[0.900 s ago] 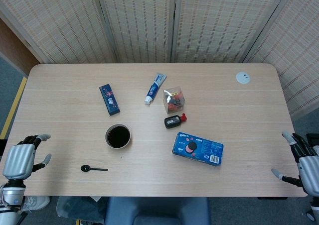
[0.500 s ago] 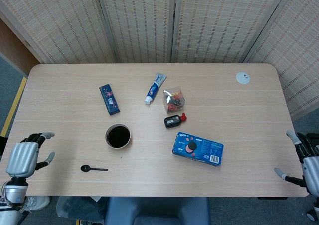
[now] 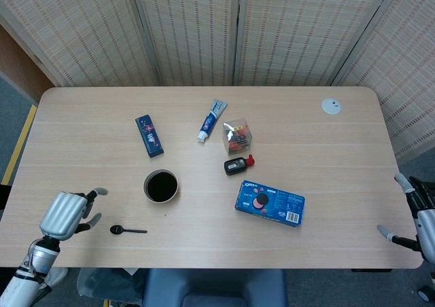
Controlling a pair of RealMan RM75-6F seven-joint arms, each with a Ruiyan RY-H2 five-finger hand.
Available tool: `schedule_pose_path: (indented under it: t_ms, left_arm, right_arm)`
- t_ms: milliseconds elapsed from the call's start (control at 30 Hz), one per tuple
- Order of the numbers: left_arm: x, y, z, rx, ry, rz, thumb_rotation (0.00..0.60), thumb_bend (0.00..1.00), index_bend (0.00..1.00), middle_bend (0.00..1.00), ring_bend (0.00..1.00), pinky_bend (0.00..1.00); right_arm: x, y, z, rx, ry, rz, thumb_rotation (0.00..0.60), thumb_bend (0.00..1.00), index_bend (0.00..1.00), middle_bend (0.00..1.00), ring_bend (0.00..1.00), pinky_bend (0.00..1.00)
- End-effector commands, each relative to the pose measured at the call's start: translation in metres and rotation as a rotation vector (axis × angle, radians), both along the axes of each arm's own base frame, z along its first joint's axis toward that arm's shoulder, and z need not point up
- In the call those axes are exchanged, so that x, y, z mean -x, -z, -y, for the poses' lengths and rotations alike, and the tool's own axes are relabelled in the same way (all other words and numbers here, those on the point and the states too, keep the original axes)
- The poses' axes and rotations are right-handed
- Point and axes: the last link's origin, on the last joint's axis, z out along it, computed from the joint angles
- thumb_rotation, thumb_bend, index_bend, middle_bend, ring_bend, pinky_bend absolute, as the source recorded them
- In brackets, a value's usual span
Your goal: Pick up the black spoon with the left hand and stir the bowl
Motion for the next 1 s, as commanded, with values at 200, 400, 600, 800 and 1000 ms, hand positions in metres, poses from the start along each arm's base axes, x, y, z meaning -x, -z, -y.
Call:
schedule_pose_path:
  t_ms: [200, 400, 600, 800, 1000]
  left_arm:
    - [-0.008, 0.04, -0.003, 0.16, 0.063, -0.04, 0.6, 0.27, 0.39, 1.0, 0.96, 1.0]
    - [-0.009, 0.068, -0.006, 0.217, 0.059, -0.056, 0.6, 0.27, 0.44, 1.0, 1.0, 1.0]
    - [-0.008, 0.088, -0.006, 0.253, 0.036, -0.144, 0.6, 0.27, 0.44, 1.0, 1.0, 1.0]
    - [-0.014, 0.105, -0.003, 0.305, -0.008, -0.17, 0.6, 0.27, 0.44, 1.0, 1.0, 1.0]
    - [-0.017, 0.121, -0.004, 0.312, -0.038, -0.178, 0.6, 0.27, 0.44, 1.0, 1.0, 1.0]
  right_arm:
    - [-0.001, 0.0, 0.001, -0.006, 0.003, -0.005, 0.6, 0.02, 0.0, 0.15, 0.08, 0.21]
    - [0.0, 0.001, 0.002, -0.012, 0.003, -0.003, 0.6, 0.02, 0.0, 0.15, 0.08, 0.21]
    - [0.002, 0.003, 0.004, -0.02, 0.006, 0.001, 0.6, 0.02, 0.0, 0.16, 0.08, 0.21]
    - [0.005, 0.006, 0.007, -0.033, 0.011, 0.005, 0.6, 0.02, 0.0, 0.15, 0.08, 0.21]
    - [0.007, 0.005, 0.009, -0.033, 0.012, 0.007, 0.6, 0.02, 0.0, 0.15, 0.08, 0.21]
